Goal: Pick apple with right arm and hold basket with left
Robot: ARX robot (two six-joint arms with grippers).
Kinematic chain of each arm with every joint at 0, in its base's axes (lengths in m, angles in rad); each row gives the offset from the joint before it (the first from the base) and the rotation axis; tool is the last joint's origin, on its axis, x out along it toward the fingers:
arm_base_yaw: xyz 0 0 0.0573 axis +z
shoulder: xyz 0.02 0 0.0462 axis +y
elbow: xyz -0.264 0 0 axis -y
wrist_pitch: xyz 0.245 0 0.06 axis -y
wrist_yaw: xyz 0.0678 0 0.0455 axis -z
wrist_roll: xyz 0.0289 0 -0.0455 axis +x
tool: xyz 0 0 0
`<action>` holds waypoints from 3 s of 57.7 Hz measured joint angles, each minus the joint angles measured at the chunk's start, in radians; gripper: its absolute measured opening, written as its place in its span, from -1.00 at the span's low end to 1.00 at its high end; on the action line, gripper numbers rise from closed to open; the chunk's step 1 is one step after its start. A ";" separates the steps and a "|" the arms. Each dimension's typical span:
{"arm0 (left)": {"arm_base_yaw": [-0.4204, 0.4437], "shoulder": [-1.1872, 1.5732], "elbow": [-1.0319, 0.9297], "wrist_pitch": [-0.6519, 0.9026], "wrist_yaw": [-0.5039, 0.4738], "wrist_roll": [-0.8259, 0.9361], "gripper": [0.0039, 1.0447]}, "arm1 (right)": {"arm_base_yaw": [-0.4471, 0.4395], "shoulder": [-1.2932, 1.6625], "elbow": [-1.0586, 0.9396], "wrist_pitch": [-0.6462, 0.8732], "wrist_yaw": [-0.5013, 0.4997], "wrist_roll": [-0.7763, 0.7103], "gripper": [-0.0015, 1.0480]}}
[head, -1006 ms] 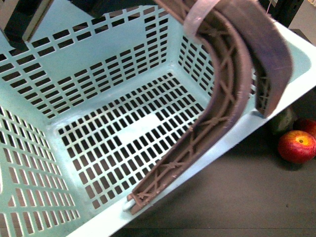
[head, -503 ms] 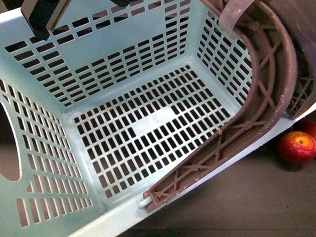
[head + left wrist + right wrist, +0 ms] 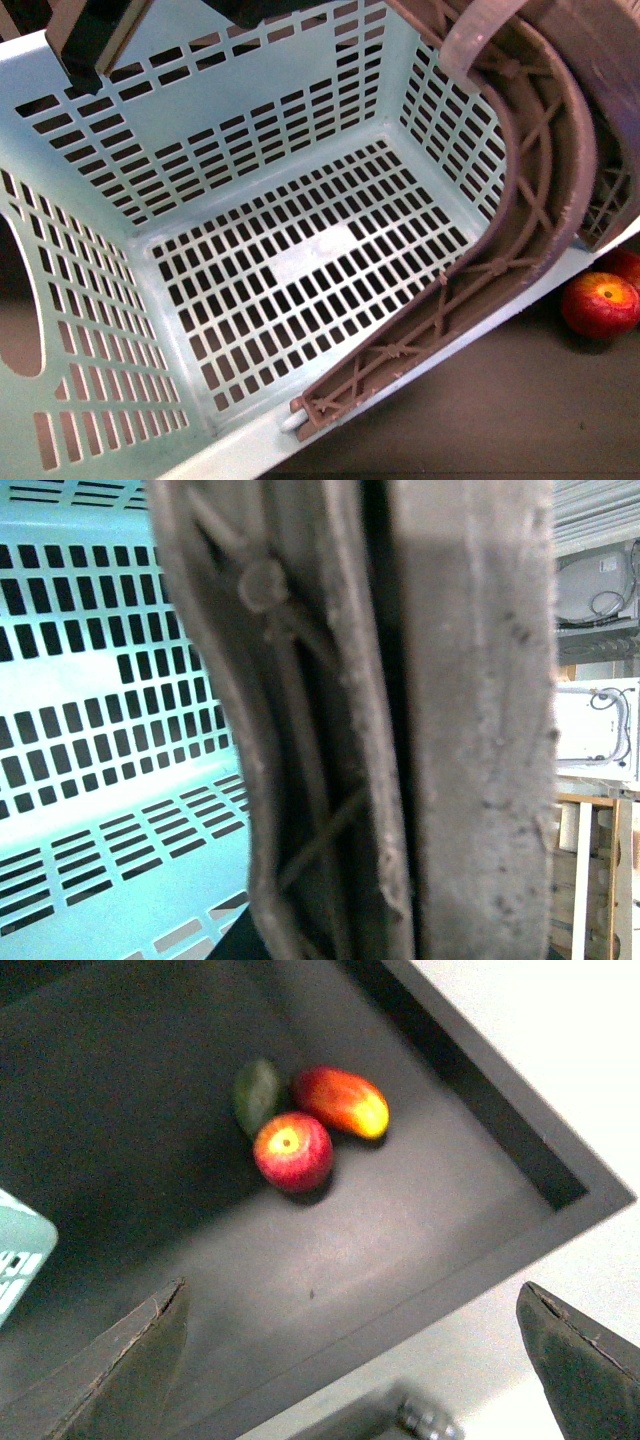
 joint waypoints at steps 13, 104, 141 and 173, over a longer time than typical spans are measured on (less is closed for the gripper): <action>0.000 0.000 0.000 0.000 -0.006 0.002 -0.72 | -0.172 0.415 0.042 0.337 -0.105 -0.008 0.83; 0.000 0.000 0.000 0.000 -0.001 0.001 -0.72 | 0.045 1.813 0.833 0.541 -0.007 -0.061 0.83; 0.000 0.000 0.000 0.000 -0.001 0.001 -0.72 | 0.038 1.942 0.984 0.462 0.018 -0.027 0.58; 0.000 0.000 0.000 0.000 -0.001 0.001 -0.72 | 0.012 1.679 0.794 0.535 0.002 -0.089 0.52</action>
